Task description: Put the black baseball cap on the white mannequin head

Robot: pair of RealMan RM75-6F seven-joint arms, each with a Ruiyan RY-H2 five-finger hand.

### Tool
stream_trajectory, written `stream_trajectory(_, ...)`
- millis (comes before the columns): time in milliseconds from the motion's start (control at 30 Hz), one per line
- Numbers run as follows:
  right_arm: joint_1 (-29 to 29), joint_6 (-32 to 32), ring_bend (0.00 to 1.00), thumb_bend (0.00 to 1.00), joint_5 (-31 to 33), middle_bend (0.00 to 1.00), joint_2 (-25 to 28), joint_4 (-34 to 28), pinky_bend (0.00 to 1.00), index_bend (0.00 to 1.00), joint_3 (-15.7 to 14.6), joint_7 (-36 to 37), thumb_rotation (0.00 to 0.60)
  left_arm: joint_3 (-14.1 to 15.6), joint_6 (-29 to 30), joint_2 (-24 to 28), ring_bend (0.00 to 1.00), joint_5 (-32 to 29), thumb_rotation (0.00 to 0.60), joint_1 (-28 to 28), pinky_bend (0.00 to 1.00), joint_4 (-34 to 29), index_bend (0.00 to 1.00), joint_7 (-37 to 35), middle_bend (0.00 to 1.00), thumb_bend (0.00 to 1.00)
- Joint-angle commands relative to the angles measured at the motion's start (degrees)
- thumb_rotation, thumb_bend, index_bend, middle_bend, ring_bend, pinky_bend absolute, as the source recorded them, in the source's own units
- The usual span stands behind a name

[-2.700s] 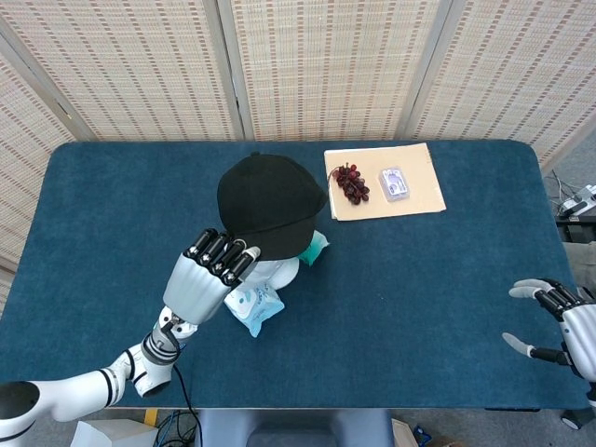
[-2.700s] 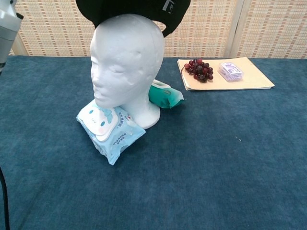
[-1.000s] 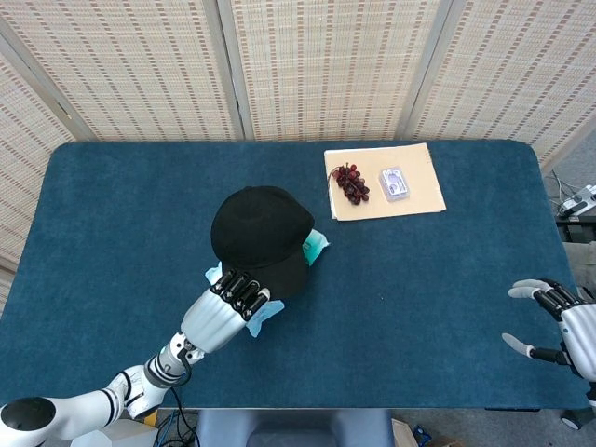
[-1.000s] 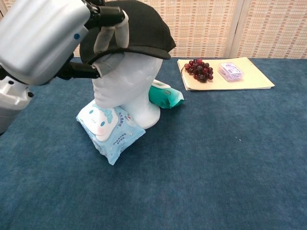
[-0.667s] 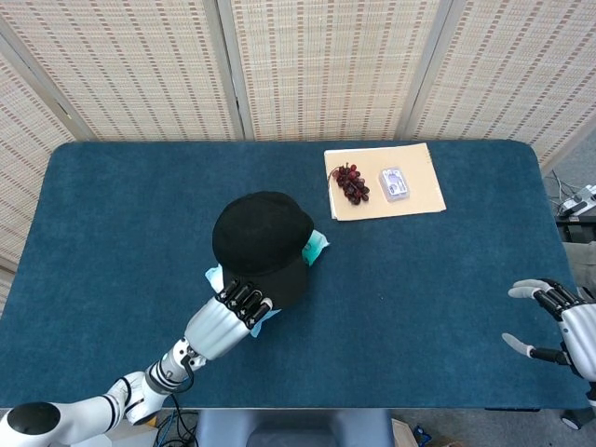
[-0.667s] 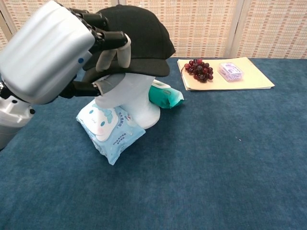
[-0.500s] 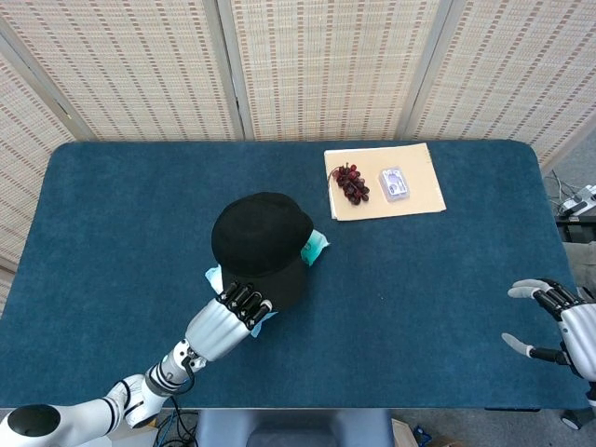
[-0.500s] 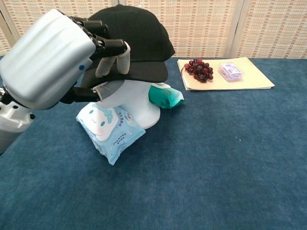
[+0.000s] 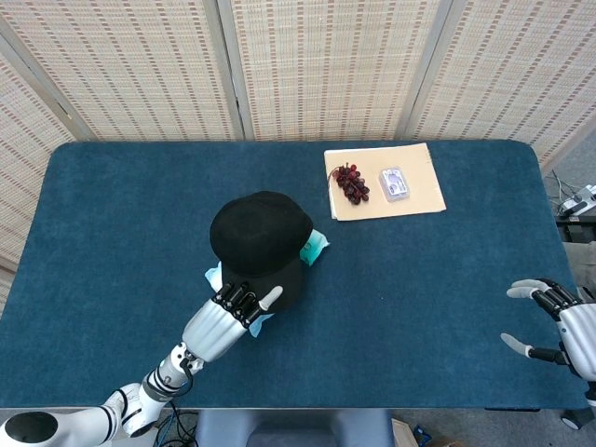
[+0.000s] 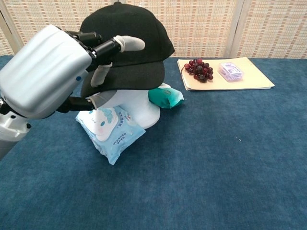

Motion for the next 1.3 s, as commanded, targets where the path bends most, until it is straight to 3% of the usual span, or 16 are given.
stream_trajectory(33,0.0,-0.1,0.26,0.04,0.0,0.32,0.0,0.0,0.43,0.35,0.0,0.0,0.6,0.1,0.2,-0.1,0.41,0.0,0.6,0.3,0.56,0.0,0.17,-0.2,0.53,0.34)
stream_trajectory(333,0.2,-0.3,0.26,0.04,-0.1,0.32,0.0,-0.2,0.43,0.35,-0.1,-0.4,0.6,0.1,0.4,0.1,0.39,-0.3,0.6,1.2,0.55,-0.5,0.14,-0.4,0.49,0.25)
stream_trajectory(600,0.3,-0.5,0.26,0.04,0.0,0.32,0.0,-0.2,0.43,0.35,-0.1,-0.4,0.6,0.1,0.1,0.3,0.37,-0.9,0.6,2.1,0.53,-1.3,0.12,-0.8,0.46,0.1)
stream_trajectory(1300,0.5,-0.9,0.26,0.04,-0.3,0.32,-0.1,-0.6,0.43,0.35,-0.3,-1.5,0.6,0.9,2.1,3.8,0.33,-3.3,0.6,8.4,0.51,-5.3,0.05,-1.1,0.39,0.07)
